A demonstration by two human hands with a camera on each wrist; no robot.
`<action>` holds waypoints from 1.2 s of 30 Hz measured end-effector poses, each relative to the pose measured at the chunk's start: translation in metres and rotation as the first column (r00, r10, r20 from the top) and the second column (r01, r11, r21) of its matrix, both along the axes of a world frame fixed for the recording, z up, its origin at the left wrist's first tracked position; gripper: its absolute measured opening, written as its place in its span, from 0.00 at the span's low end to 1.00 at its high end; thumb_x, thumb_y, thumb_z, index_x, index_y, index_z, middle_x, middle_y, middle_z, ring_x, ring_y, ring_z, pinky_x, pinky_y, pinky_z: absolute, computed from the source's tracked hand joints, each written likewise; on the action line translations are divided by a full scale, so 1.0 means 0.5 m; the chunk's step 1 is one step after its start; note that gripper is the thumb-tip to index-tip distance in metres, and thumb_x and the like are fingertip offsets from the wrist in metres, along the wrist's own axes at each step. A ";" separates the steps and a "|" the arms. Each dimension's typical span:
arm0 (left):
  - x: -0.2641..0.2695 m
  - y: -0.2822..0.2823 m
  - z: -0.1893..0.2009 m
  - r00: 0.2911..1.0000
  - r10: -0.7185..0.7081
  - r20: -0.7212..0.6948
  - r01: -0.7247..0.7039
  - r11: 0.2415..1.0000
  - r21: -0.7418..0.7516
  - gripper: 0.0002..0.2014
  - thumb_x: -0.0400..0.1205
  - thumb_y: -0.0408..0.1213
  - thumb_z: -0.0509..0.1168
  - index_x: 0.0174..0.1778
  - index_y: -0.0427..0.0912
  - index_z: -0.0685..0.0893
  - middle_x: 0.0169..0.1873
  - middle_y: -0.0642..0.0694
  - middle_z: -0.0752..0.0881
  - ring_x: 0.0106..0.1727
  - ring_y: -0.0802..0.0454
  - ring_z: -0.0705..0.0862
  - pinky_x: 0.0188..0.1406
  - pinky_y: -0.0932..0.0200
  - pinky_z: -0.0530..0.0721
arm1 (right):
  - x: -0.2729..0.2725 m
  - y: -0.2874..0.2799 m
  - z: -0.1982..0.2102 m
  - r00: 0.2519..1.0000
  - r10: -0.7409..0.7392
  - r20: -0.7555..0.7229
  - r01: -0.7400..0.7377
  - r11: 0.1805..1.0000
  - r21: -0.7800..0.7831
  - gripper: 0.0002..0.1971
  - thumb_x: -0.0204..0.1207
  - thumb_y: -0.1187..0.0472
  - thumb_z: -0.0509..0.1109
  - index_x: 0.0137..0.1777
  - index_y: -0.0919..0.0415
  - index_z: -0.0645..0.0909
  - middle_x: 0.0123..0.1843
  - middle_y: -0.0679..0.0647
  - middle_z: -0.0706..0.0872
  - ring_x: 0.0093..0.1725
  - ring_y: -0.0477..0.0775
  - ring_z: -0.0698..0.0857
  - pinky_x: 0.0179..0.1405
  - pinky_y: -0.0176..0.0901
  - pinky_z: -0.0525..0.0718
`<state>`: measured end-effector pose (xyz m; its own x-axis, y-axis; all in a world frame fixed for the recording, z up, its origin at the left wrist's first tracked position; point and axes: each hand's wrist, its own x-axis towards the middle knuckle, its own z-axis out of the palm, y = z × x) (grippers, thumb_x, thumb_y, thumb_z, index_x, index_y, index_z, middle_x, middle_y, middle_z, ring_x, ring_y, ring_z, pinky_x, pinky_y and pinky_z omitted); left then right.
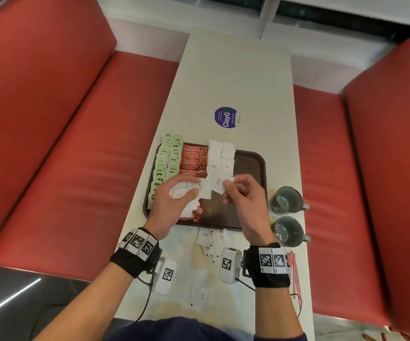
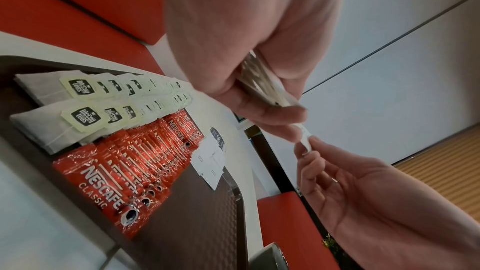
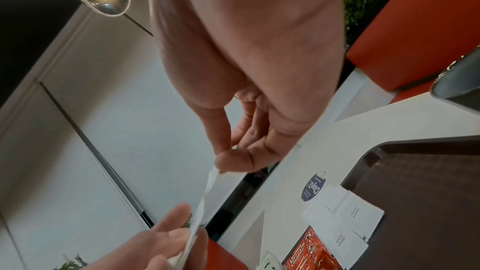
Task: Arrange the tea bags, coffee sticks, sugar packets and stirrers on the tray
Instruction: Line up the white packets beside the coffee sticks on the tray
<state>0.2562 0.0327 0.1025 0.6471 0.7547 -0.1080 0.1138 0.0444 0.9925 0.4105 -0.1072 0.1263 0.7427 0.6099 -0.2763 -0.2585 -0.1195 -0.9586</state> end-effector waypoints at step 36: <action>0.062 -0.005 0.022 0.988 -0.145 -0.049 0.136 0.977 -0.162 0.09 0.80 0.38 0.83 0.56 0.45 0.96 0.50 0.48 0.97 0.37 0.42 0.96 0.37 0.54 0.93 | 0.014 -0.003 0.024 0.979 0.040 0.202 -0.034 0.999 -0.033 0.17 0.81 0.66 0.84 0.66 0.57 0.84 0.55 0.52 0.98 0.56 0.55 0.97 0.62 0.55 0.95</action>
